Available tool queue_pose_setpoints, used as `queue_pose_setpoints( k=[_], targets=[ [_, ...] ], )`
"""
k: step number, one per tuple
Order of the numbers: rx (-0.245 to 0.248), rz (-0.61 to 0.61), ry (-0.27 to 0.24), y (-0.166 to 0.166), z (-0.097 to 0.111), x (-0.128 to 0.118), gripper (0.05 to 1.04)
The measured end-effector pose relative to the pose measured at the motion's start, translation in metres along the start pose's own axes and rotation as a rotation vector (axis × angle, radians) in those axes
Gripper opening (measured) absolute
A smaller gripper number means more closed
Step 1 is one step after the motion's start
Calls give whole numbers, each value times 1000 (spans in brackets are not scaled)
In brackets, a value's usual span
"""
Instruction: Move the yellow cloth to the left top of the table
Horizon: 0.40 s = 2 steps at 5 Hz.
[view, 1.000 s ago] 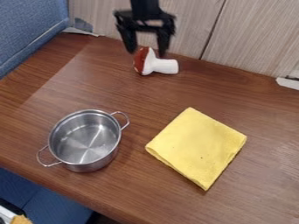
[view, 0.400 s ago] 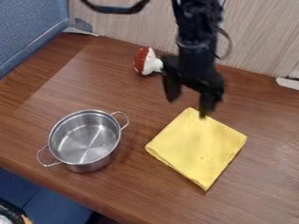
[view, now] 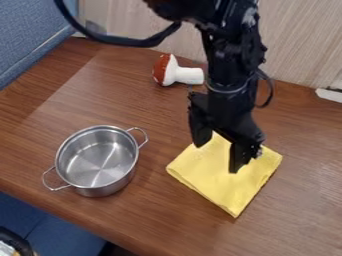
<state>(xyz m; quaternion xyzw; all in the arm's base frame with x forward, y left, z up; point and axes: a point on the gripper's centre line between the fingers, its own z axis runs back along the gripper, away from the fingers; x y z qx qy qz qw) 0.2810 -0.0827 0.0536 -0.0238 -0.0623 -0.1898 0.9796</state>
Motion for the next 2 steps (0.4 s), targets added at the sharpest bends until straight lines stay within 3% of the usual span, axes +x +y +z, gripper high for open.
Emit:
queue_pose_setpoints(
  k=[1, 2],
  targets=[
    [-51, -19, -5, -5, -18, -4, 1000],
    [-55, -31, 2, -2, -29, -1, 1000]
  ],
)
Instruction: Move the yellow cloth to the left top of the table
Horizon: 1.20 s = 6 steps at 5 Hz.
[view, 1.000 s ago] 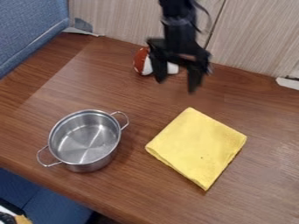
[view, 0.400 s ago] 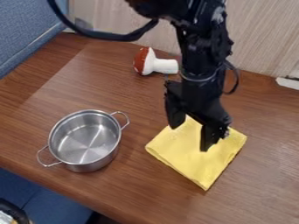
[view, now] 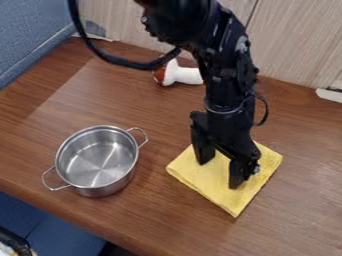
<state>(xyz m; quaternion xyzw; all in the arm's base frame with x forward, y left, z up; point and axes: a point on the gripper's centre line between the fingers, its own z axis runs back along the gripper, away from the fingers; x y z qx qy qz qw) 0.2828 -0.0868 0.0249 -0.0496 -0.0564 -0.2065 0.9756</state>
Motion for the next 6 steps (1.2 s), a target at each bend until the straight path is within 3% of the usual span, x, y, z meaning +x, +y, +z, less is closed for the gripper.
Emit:
queue_pose_setpoints(
  k=[2, 3, 6],
  targets=[
    [43, 39, -9, 15, -1, 11, 1000],
    [116, 108, -10, 43, 2, 20, 999],
    [226, 486, 10, 158, 10, 18, 999]
  ],
)
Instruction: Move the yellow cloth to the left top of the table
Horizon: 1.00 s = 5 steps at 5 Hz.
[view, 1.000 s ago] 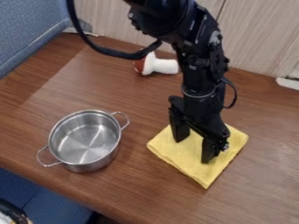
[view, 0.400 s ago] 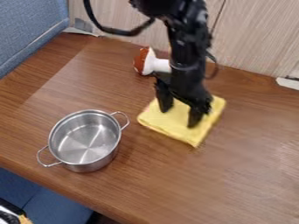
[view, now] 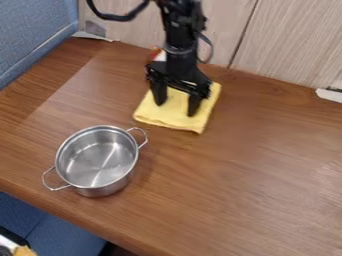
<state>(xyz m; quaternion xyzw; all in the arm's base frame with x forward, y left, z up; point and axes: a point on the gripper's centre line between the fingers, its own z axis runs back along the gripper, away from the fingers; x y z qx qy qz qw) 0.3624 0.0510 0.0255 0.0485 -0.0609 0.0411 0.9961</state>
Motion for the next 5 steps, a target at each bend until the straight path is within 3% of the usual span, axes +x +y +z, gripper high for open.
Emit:
queue_pose_setpoints(
  k=[2, 3, 5],
  targets=[
    [78, 204, 24, 56, -3, 10, 999],
    [91, 274, 29, 73, -4, 9, 1000],
    [71, 266, 35, 73, -5, 11, 1001]
  ],
)
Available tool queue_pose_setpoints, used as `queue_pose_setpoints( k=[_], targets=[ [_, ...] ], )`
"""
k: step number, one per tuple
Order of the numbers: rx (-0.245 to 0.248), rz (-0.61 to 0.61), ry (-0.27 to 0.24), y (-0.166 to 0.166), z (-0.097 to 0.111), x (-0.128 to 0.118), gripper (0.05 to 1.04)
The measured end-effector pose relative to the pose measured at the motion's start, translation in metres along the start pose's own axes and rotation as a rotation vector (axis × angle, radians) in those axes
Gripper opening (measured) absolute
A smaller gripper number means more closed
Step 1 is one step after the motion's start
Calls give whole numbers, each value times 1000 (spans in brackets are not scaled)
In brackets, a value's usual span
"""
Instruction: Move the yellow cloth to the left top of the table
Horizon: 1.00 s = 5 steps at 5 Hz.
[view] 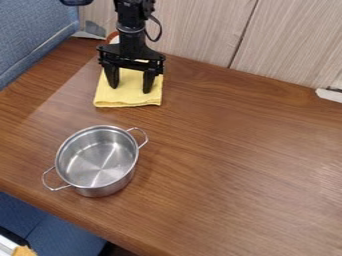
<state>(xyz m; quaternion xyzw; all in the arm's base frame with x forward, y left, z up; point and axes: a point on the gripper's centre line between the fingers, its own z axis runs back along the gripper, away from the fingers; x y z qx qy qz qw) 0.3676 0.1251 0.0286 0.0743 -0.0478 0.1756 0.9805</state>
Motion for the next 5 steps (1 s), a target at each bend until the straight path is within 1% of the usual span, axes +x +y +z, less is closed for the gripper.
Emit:
queue_pose_setpoints(
  k=[1, 2, 3, 4, 5],
  targets=[
    [-16, -34, -12, -7, 1, 0, 1001],
    [-18, -56, -24, -15, 10, -3, 1000],
    [-53, -19, -36, -19, 31, -2, 1000],
    [-64, -1, -105, -17, 62, 6, 1000],
    [-80, 0, -135, -17, 78, 6, 1000]
  ],
)
